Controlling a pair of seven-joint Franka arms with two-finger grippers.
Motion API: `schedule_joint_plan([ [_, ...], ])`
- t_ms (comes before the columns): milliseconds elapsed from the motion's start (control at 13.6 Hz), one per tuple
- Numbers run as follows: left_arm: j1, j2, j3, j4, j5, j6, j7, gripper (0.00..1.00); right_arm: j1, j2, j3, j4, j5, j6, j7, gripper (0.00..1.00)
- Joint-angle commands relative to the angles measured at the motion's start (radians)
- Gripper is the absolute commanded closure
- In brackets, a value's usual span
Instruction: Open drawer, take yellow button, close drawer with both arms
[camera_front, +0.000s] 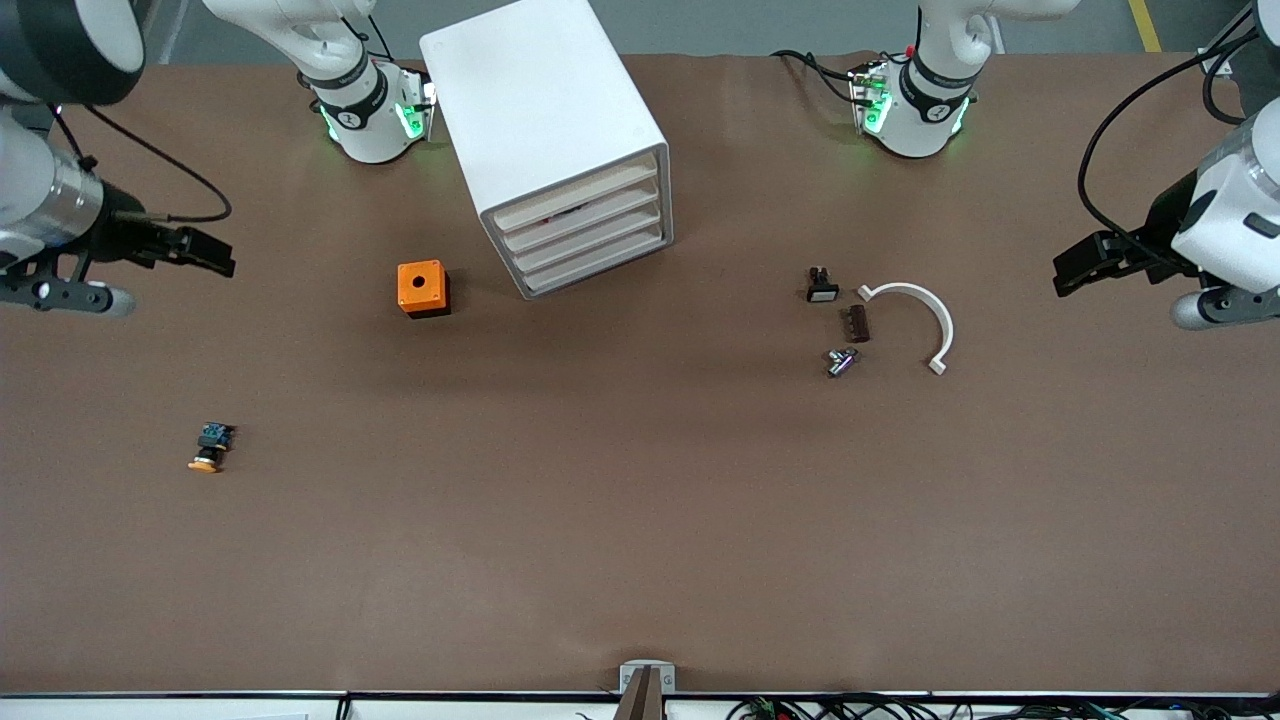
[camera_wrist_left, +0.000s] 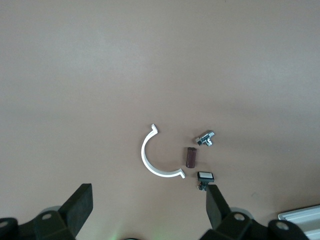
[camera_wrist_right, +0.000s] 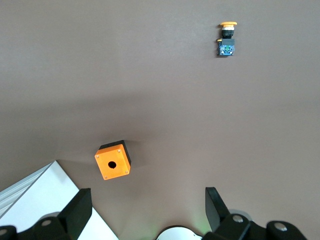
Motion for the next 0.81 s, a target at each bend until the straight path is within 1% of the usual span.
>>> schedule_joint_plan([
  [0,0.19,-0.064,-0.165,-0.078,-0.032,0.002,0.028,0.0,-0.005,-0.024,-0.013,0.027,0.012,0.013,-0.006,0.0],
  [74,0.242,-0.095,-0.219,-0.116,-0.036,0.016,0.029,0.0,-0.008,-0.022,-0.015,0.055,0.012,0.013,-0.007,0.0],
  [221,0.247,-0.158,-0.221,-0.202,-0.036,0.051,0.041,0.0,-0.014,-0.019,-0.019,0.098,0.01,0.013,-0.018,0.0],
  [369,0.249,-0.198,-0.221,-0.255,-0.036,0.059,0.066,0.0,-0.048,-0.017,-0.022,0.108,0.012,0.013,-0.081,0.0],
  [737,0.252,-0.192,-0.22,-0.249,-0.024,0.077,0.072,0.0,-0.082,-0.017,-0.025,0.125,0.01,0.013,-0.107,0.0],
])
